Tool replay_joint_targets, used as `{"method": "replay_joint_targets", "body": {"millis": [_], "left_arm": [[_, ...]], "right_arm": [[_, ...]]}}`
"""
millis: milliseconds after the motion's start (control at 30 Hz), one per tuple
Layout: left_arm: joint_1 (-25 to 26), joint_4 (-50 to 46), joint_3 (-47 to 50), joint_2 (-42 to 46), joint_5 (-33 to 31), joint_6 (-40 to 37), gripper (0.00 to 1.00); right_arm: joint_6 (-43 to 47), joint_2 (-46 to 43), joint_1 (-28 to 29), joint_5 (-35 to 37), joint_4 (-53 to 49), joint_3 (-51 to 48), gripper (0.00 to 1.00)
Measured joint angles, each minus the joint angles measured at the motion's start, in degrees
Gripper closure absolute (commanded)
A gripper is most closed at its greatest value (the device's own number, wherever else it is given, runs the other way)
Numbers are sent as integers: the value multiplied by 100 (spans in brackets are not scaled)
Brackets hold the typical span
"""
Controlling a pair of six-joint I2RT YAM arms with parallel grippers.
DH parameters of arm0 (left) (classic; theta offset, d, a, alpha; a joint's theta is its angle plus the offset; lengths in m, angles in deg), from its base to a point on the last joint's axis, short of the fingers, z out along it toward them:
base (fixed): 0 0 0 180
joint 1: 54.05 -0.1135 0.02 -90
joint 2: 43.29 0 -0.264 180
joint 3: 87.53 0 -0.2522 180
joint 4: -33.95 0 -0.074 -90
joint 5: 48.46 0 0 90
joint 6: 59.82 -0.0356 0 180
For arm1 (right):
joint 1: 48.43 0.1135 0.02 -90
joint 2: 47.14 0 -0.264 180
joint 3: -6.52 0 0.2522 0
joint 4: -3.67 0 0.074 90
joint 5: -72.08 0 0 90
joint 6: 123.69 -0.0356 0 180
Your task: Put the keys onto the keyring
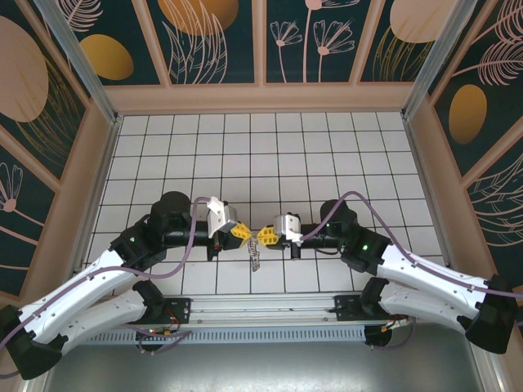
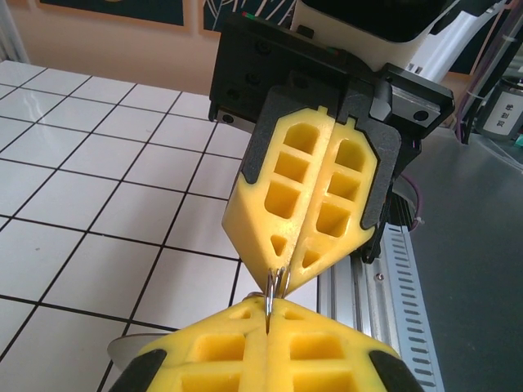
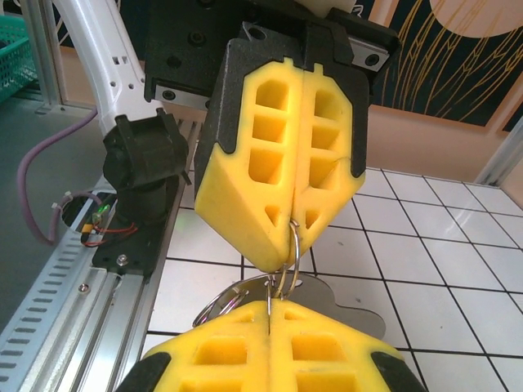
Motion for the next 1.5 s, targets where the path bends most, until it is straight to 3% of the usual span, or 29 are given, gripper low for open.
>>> {"method": "replay_joint_targets", "body": {"millis": [533, 800, 1500], "left_arm": [[2, 7, 0, 11, 59, 4, 100], [0, 7, 0, 11, 59, 4, 100], [0, 4, 0, 66, -81, 4, 100]], "right_arm": [[332, -361, 813, 1408, 28, -291, 100], [428, -446, 883, 1875, 245, -400, 100], [-363, -273, 391, 1611, 122, -39, 100]]}}
